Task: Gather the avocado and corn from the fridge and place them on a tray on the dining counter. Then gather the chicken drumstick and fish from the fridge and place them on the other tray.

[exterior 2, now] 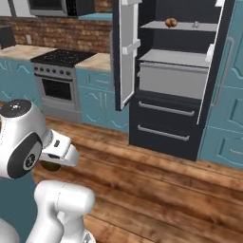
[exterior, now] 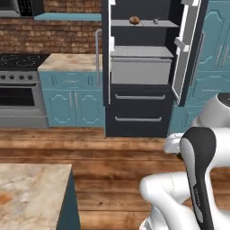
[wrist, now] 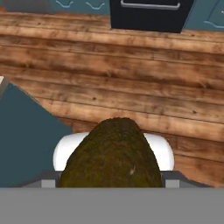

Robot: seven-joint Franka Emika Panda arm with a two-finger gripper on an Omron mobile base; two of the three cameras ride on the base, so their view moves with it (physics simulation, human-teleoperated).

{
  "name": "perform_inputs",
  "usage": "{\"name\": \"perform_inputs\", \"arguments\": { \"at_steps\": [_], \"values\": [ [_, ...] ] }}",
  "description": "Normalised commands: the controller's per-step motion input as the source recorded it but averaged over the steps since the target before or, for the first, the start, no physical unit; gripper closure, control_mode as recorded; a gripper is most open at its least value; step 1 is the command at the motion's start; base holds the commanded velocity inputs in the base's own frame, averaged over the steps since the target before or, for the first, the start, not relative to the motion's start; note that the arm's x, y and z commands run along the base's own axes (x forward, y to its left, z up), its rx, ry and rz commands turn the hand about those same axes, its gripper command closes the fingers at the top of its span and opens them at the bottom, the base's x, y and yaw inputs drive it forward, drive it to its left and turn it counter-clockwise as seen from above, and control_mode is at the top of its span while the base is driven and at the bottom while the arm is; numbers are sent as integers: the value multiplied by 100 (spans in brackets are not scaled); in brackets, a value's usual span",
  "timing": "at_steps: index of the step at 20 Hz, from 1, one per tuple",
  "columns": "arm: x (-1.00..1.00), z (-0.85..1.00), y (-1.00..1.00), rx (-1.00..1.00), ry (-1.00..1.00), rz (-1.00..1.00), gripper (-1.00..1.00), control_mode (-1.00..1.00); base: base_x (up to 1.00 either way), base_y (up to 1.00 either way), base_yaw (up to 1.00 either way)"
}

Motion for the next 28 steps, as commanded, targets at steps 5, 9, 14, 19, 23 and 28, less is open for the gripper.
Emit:
{"name": "perform_inputs", "arguments": {
  "at_steps": [5, 9, 14, 19, 23, 28],
  "values": [
    [0, 0, 0, 0, 0, 0, 100, 100, -100, 0, 9],
    [0, 0, 0, 0, 0, 0, 100, 100, -100, 0, 7],
    [0, 0, 0, 0, 0, 0, 100, 100, -100, 5, 6],
    [0, 0, 0, 0, 0, 0, 100, 100, -71, 75, -2],
    [0, 0, 0, 0, 0, 0, 100, 100, -24, 100, -10],
    [0, 0, 0, 0, 0, 0, 100, 100, -1, 100, -15]
  ]
}}
